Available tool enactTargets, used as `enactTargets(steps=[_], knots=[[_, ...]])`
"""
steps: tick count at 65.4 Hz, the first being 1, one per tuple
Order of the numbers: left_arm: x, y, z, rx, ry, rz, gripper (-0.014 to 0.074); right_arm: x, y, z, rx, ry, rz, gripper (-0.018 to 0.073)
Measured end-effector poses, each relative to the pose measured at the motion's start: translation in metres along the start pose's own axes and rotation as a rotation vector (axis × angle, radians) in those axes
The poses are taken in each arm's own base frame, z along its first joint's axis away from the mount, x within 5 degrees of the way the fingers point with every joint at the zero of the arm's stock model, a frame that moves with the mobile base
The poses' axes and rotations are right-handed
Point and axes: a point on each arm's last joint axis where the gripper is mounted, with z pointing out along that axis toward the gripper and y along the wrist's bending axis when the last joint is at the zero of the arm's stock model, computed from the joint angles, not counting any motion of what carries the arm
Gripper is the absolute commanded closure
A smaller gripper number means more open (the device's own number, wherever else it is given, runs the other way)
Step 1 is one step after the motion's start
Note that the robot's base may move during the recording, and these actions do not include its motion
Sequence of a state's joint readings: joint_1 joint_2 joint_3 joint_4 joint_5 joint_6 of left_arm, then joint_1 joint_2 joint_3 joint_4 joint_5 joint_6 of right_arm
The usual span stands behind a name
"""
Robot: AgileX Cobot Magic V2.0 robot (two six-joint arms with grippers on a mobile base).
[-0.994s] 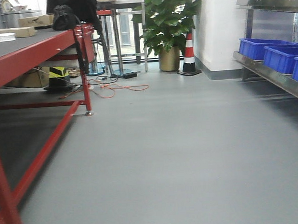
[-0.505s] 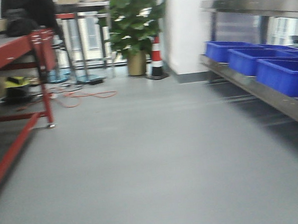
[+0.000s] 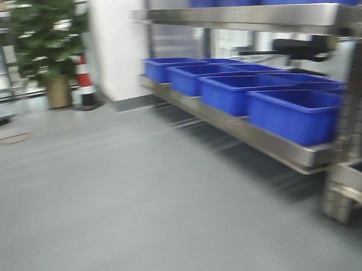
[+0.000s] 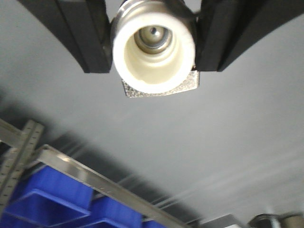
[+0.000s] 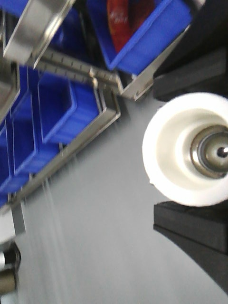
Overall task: Place valve from conveyor to right shelf box
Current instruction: 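Drive the base toward the steel shelf of blue boxes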
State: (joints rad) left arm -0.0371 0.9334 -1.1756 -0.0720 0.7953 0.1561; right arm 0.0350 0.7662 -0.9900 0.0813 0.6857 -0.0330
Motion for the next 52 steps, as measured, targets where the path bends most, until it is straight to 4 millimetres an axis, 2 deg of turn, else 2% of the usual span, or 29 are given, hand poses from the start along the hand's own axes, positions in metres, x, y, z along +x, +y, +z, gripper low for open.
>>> enactTargets(steps=[52], knots=[[0.0, 0.0, 0.0, 0.0, 0.0, 0.0, 0.0708, 0.0, 0.0, 0.0, 0.0, 0.0, 0.0, 0.0713]])
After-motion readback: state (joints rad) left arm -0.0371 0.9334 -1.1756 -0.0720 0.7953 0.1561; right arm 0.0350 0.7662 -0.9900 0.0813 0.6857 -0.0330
